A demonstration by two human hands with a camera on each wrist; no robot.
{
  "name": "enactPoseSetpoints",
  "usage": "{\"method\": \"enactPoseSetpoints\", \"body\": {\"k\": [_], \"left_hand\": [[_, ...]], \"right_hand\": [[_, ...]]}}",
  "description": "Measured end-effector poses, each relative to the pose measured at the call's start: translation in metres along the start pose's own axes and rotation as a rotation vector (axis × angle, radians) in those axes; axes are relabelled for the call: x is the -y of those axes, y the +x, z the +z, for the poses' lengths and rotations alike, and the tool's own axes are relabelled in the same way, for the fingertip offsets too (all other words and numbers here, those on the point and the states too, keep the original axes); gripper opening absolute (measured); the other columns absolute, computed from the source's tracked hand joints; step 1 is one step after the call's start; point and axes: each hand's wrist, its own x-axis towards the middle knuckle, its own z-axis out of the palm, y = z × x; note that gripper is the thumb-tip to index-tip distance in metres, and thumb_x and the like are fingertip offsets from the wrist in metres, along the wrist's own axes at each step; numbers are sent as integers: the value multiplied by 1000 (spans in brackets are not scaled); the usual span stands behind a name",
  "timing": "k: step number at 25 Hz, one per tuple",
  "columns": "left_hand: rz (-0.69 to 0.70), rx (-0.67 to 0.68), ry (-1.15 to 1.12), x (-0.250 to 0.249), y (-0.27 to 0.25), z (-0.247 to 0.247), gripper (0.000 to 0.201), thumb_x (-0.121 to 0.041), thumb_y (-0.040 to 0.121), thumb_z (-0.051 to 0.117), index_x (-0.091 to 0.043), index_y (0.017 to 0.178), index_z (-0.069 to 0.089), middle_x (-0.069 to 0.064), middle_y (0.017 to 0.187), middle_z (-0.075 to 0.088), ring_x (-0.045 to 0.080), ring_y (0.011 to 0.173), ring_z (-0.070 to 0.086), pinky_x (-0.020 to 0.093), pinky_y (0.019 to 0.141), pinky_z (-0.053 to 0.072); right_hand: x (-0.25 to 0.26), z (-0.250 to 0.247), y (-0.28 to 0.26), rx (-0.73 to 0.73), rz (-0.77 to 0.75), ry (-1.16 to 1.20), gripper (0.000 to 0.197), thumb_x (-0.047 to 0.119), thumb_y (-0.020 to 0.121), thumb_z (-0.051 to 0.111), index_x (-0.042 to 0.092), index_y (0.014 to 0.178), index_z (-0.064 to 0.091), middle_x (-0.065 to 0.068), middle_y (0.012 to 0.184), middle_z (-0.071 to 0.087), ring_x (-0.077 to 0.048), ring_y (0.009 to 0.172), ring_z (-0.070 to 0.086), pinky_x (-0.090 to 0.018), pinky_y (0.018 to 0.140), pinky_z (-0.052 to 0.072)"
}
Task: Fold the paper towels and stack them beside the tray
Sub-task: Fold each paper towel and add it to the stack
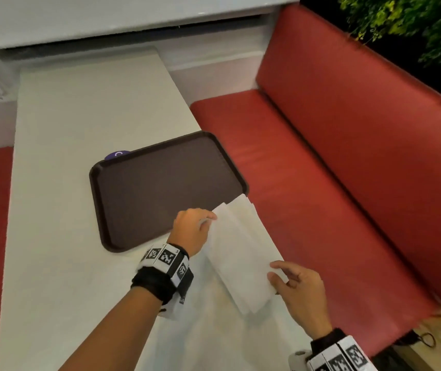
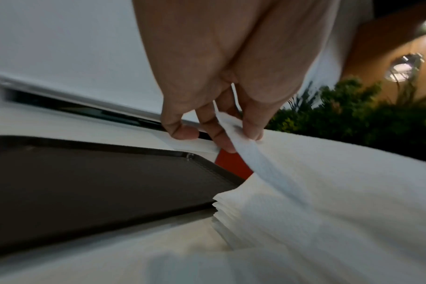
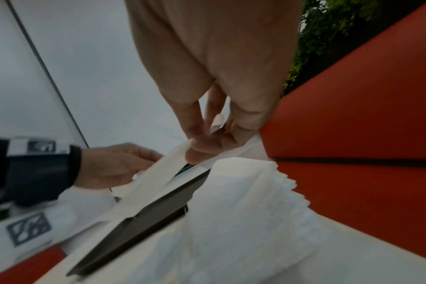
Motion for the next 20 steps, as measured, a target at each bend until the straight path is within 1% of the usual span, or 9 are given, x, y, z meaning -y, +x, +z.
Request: {"method": "enactPoseSetpoints", "body": {"k": [2,5,7,8,10,12,15,18,20], "left_hand": [[44,114,166,-5,29,17,29,-10,91,52,-21,115,64,-3,119,63,19,111,57,39,101,39],[81,264,421,-9,57,40,38,-15,92,51,-29,127,51,-4,127,53,19,115,50,40,93,29],[53,365,558,-5,69,56,45,-21,91,51,-39,131,42,-2,125,47,20,112,47,43,90,29],[24,399,596,-4,72,62,48,-24,91,51,-43,133,38,-1,123,44,21,111,45,43,90,29],[-14,429,643,0,75,71,51,-28,91,50,-48,134,32,1,121,39,21,109,42,44,91,30],[-9,409,676,-3,74,74,50,-30,91,49,-49,134,31,2,122,37,22,109,40,45,91,30],[3,256,603,-8,61,54,46,-32,90,50,-48,132,36,3,130,34,23,113,36,43,91,29],[-87,80,330,9,10,7,41,-33,89,54,-47,127,46,-2,121,39,19,110,43,42,93,31],[-187,74,120,34,-51,-21,35,-36,87,58,-51,117,51,-6,109,48,17,100,52,44,94,41]], "right_hand": [[-10,1,17,-35,9,-81,19,12,80,75,29,87,73,18,74,67,-23,57,66,-8,55,46],[-22,10,38,-7,5,-201,20,15,83,71,25,100,73,10,82,71,-6,57,63,0,59,39],[-30,16,46,25,33,-240,23,16,85,68,24,106,72,7,89,72,-2,58,61,2,59,39],[-33,18,49,40,51,-238,24,16,86,67,24,108,71,4,87,73,-6,56,62,1,59,40],[-36,19,51,69,76,-224,26,15,87,65,26,110,69,-4,69,71,-17,50,61,-4,58,44],[-39,15,50,111,86,-265,25,18,89,62,31,110,67,-7,52,62,-21,48,58,-8,62,46],[-31,8,42,74,-29,-425,23,23,87,66,27,109,70,11,35,41,-6,41,51,-4,62,40],[-2,4,28,-18,-237,-501,19,18,80,75,21,98,74,13,36,26,-3,33,34,-9,49,35],[18,18,18,-3,-376,-486,19,15,77,77,18,96,74,16,47,36,5,41,32,-7,49,31]]}}
